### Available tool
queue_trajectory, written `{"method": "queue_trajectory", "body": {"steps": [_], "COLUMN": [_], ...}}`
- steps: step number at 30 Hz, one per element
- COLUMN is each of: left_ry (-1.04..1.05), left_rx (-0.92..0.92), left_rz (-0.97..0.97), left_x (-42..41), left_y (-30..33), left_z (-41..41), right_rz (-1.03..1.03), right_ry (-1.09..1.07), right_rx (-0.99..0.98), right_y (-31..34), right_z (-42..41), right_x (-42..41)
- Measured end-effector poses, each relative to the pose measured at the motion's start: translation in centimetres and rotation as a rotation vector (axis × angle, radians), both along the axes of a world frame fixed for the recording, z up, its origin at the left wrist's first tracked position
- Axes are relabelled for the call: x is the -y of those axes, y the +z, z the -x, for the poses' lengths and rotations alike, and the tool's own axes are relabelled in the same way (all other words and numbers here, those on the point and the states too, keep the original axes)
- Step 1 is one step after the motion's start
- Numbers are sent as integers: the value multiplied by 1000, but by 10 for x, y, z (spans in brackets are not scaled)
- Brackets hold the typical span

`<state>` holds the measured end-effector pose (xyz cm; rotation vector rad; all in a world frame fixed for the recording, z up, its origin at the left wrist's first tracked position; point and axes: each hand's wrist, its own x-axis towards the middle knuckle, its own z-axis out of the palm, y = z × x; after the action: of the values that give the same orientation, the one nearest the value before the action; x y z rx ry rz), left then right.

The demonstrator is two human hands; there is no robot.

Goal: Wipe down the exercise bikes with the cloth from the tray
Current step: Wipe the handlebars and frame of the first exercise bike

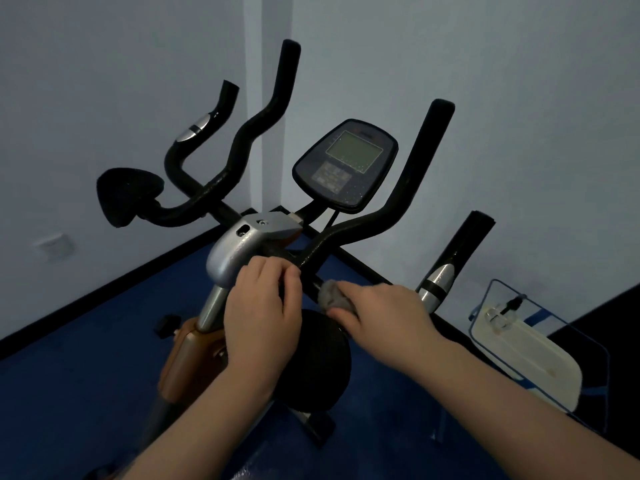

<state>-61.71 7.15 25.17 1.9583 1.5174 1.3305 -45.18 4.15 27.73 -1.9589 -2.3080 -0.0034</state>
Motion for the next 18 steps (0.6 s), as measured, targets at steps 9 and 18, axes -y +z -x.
{"method": "queue_trajectory", "body": {"steps": [9, 18], "left_ry": [-44, -255], "left_rx": [21, -91], "left_rz": [54, 74], "left_x": [7, 16], "left_y": [6, 30], "left_z": [3, -67], "right_rz": [40, -237], "right_ry": [221, 99], "right_rx": [-130, -329], "right_y": [-8, 24], "right_z": [-15, -97], "right_x": [5, 21]}}
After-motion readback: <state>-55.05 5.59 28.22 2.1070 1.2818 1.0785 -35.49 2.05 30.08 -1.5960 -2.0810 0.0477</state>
